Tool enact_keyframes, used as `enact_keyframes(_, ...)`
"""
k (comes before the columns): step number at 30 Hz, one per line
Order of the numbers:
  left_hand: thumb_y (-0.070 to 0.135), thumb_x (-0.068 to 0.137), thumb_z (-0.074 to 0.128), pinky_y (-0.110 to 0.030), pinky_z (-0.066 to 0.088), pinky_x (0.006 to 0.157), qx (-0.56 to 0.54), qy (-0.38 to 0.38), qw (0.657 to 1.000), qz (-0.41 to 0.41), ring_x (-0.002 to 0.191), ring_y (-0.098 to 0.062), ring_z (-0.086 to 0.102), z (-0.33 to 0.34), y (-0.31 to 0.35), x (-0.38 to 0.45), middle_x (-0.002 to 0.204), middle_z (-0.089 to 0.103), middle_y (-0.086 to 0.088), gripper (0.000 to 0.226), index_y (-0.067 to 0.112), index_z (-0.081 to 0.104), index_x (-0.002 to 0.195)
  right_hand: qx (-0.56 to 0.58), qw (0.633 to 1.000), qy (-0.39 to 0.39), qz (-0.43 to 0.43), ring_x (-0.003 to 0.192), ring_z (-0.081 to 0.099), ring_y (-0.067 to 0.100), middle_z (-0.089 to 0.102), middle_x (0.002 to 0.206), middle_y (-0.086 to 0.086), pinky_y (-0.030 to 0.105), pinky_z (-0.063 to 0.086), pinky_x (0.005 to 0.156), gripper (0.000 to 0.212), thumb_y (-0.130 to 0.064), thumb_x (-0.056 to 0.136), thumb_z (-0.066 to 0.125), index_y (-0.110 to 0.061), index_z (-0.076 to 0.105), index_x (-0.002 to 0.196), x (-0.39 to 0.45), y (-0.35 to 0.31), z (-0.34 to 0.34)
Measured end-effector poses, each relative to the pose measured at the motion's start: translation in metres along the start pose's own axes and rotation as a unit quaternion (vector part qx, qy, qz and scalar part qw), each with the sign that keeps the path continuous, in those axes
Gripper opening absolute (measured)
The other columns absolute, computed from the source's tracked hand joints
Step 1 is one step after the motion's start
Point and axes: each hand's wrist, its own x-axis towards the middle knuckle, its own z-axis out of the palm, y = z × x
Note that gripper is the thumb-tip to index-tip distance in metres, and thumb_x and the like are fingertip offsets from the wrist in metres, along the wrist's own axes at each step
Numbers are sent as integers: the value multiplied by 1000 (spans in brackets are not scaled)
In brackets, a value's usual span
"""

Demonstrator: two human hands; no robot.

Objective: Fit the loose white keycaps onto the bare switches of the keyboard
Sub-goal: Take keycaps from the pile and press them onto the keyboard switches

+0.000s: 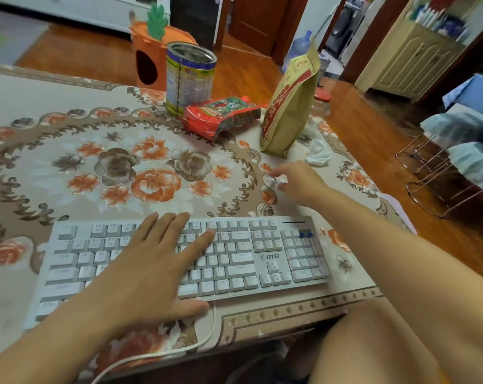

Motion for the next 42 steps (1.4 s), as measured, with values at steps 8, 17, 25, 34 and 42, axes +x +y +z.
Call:
enact_keyframes(8,100,76,29,-55,11,119,3,-4,1000,-1,149,-45,33,1,-2,0,161,34,-26,110,34,18,164,-74,996,3,-40,97,61,25,68,102,6,29,42,70,17,-17,90,66,-22,75,104,22,1,18)
enact_keyframes(17,99,76,30,-55,14,119,16,-10,1000,-1,146,-46,37,0,-1,2,159,38,-26,110,32,25,163,291,954,64,42,76,72,11,73,87,2,31,59,72,10,-11,91,69,-19,71,96,-79,24,-24)
enact_keyframes(25,101,75,27,-53,9,121,15,-20,1000,-2,150,-44,30,1,-1,2,162,32,-25,110,36,16,164,360,928,47,86,82,70,16,73,93,-3,24,51,72,35,-3,85,74,-28,72,110,-131,49,1)
enact_keyframes(34,102,74,21,-55,6,125,-1,-24,1000,-2,154,-42,19,0,-2,1,167,22,-22,111,39,7,164,344,937,14,55,85,71,11,75,88,-7,21,56,79,26,-1,81,77,-21,73,98,-127,33,3)
enact_keyframes(42,102,74,22,-52,3,124,-2,-24,1000,-2,153,-43,22,-1,-2,0,166,25,-23,111,38,9,164,350,935,27,50,82,72,14,75,85,-3,21,56,76,21,-3,80,79,-18,74,94,-129,32,2)
